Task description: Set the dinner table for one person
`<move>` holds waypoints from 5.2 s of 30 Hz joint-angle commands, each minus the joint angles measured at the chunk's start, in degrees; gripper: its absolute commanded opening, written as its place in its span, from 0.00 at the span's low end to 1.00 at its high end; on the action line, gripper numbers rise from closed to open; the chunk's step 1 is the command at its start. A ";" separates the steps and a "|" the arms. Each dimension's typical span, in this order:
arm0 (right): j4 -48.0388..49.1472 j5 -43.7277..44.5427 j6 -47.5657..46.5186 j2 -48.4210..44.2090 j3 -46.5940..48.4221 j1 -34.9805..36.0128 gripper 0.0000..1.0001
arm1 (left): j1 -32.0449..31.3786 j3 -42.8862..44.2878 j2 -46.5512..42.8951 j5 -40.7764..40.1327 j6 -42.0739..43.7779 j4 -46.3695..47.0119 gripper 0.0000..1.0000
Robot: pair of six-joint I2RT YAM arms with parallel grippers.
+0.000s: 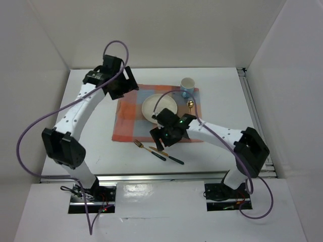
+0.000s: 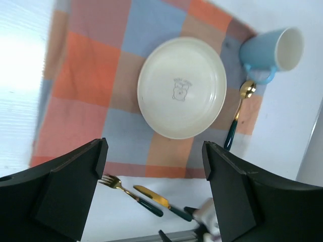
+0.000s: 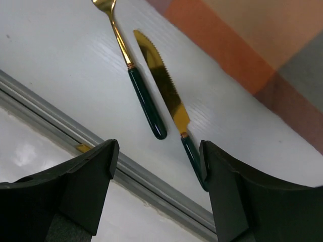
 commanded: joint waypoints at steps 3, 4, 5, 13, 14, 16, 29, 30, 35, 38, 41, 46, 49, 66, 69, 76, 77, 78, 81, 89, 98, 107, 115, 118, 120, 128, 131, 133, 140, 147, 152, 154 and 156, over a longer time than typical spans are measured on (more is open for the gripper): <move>6.85 4.06 1.44 5.55 0.42 4.95 0.73 | 4.04 -2.28 -7.42 -2.61 2.63 -2.62 0.94; 7.39 3.45 1.44 6.35 0.43 4.95 0.71 | 4.83 -2.29 -7.95 -2.60 2.63 -2.62 0.94; 7.39 3.44 1.44 7.14 0.95 5.73 0.70 | 4.84 -2.90 -7.95 -2.08 2.63 -2.62 0.94; 9.68 2.91 0.39 14.78 2.27 8.38 0.60 | 5.98 -5.28 -9.01 -0.93 2.63 -2.62 0.93; 9.68 2.91 -0.13 14.79 2.79 8.38 0.58 | 5.98 -5.89 -9.01 -0.93 3.15 -2.62 0.93; 9.68 2.91 -0.14 16.02 2.80 8.99 0.54 | 6.51 -5.89 -9.01 -0.32 3.16 -2.62 0.93; 7.39 5.90 -0.75 18.92 6.66 12.24 0.17 | 7.56 -7.47 -10.06 0.74 3.16 -2.09 0.93; 6.78 5.90 -1.36 18.92 7.28 12.25 0.13 | 7.56 -7.47 -10.06 0.74 3.16 -2.09 0.93; 4.15 5.90 -3.12 15.95 9.21 14.17 0.00 | 8.97 -6.68 -11.64 0.74 3.68 -2.09 0.93; 1.86 5.37 -3.13 13.13 10.45 14.18 0.00 | 10.20 -5.28 -12.79 1.27 3.69 -2.62 0.93; -0.59 5.46 -1.82 11.28 12.55 14.18 0.00 | 11.52 -3.87 -14.10 1.79 3.69 -3.14 0.93; -3.16 6.52 1.26 10.66 16.94 11.47 0.00 | 13.54 -2.64 -16.03 2.41 3.69 -3.14 0.93; -1.84 5.73 4.25 9.52 18.09 8.30 0.00 | 14.77 -2.11 -17.18 2.41 3.69 -3.14 0.93; 10.63 -1.31 20.23 12.15 21.51 -3.93 0.00 | 15.30 -5.72 -18.41 5.22 3.69 -2.62 0.92; 11.78 -0.52 22.96 13.73 23.01 -3.93 0.00 | 15.30 -7.03 -19.03 6.01 3.69 -2.62 0.92; 16.35 1.41 29.73 21.46 28.37 -4.45 0.00 | 15.30 -9.41 -20.87 6.01 3.16 -2.62 0.92; 17.14 1.42 30.35 22.69 29.33 -4.45 0.00 | 15.30 -9.41 -20.87 6.01 3.16 -2.62 0.92; 17.15 1.42 30.88 24.09 31.52 -4.45 0.00 | 15.30 -9.41 -20.87 6.01 3.16 -2.62 0.92; 17.67 1.42 33.16 30.25 36.87 -4.45 0.00 | 15.30 -8.89 -20.35 5.49 3.16 -2.62 0.92; 18.72 1.33 34.83 41.59 43.58 -3.93 0.00 | 15.83 -7.65 -20.34 6.01 4.82 -4.29 0.92; 19.78 0.46 32.39 44.25 46.74 -3.93 0.55 | 16.35 -7.03 -20.34 5.49 5.97 -5.52 0.92; 19.61 -3.85 22.47 25.54 31.92 -3.40 0.57 | 16.35 -6.78 -20.96 6.10 5.97 -5.52 0.92; 0.30 8.77 10.50 3.55 5.01 -0.77 0.65 | 16.88 -4.84 -20.43 5.57 6.50 -4.99 0.92; -6.47 11.70 14.87 2.93 -0.35 1.43 0.71 | 16.88 -6.06 -20.43 6.71 5.97 -3.68 0.92; -6.50 10.92 15.86 2.93 -4.82 1.44 0.75 | 16.88 -6.59 -19.82 7.33 5.45 -3.14 0.92; -2.28 8.89 11.47 4.93 -7.48 1.44 0.79 | 16.88 -7.12 -18.76 7.86 5.44 -3.14 0.92; -0.88 8.55 8.84 6.62 -6.96 1.44 0.70 | 16.88 -8.35 -18.76 8.38 5.44 -2.62 0.92; 0.01 6.52 8.21 7.23 -6.96 1.44 0.64 | 16.88 -8.35 -18.76 8.39 5.44 -2.62 0.92; 1.85 2.03 4.61 8.46 -8.71 2.84 0.36 | 16.88 -7.83 -18.76 7.86 5.44 -2.62 0.92; 1.69 -0.16 -5.58 3.12 -7.05 14.17 0.00 | 16.88 -7.83 -18.23 8.39 5.44 -2.09 0.92; -2.09 -1.05 -6.91 -0.50 -1.79 14.18 0.00 | 16.88 -7.83 -18.23 8.91 4.92 -2.09 0.92; -2.72 2.71 -4.28 -2.51 -0.46 13.66 0.00 | 16.88 -7.83 -18.23 8.91 4.92 -2.09 0.92; -2.02 4.83 -1.21 -4.88 0.34 8.93 0.00 | 16.88 -7.83 -17.71 8.91 4.92 -2.09 0.92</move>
